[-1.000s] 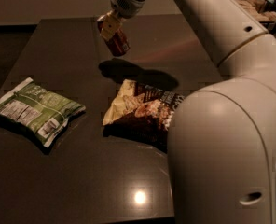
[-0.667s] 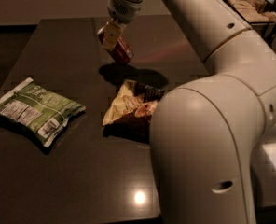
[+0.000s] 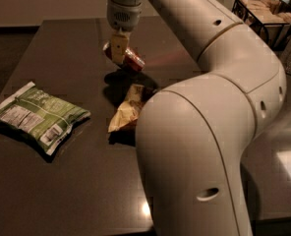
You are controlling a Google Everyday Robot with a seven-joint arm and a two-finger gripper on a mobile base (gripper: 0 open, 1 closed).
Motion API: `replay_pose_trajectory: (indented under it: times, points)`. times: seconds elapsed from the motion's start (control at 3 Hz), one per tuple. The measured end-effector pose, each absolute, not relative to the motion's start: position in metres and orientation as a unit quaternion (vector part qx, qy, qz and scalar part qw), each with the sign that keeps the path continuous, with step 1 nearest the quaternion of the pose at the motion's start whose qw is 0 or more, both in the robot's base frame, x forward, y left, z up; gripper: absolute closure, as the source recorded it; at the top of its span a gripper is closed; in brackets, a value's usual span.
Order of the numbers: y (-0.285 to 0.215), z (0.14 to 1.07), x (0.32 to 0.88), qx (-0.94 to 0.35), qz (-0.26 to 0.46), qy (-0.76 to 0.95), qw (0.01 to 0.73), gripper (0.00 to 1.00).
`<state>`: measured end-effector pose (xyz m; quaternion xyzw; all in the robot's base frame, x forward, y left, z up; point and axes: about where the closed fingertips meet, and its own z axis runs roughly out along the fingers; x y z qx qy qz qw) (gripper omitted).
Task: Knock coke can over
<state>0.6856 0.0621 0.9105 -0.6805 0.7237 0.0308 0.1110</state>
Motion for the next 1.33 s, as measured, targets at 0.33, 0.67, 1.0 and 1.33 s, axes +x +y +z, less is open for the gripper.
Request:
replay_pose_trajectory:
  times: [0.33, 0.67, 1.0, 1.33]
  points:
    - [0.063, 0.902, 0.678, -0.712, -0.011, 0.698, 0.079, 0.35]
    - [0.058, 0.892, 0.666, -0.735, -0.041, 0.674, 0.05, 0.12]
    - [0.051, 0.877, 0.649, -0.756, -0.056, 0.652, 0.023, 0.0]
    - [0.057, 0.876, 0.657, -0.755, -0.057, 0.652, 0.039, 0.0]
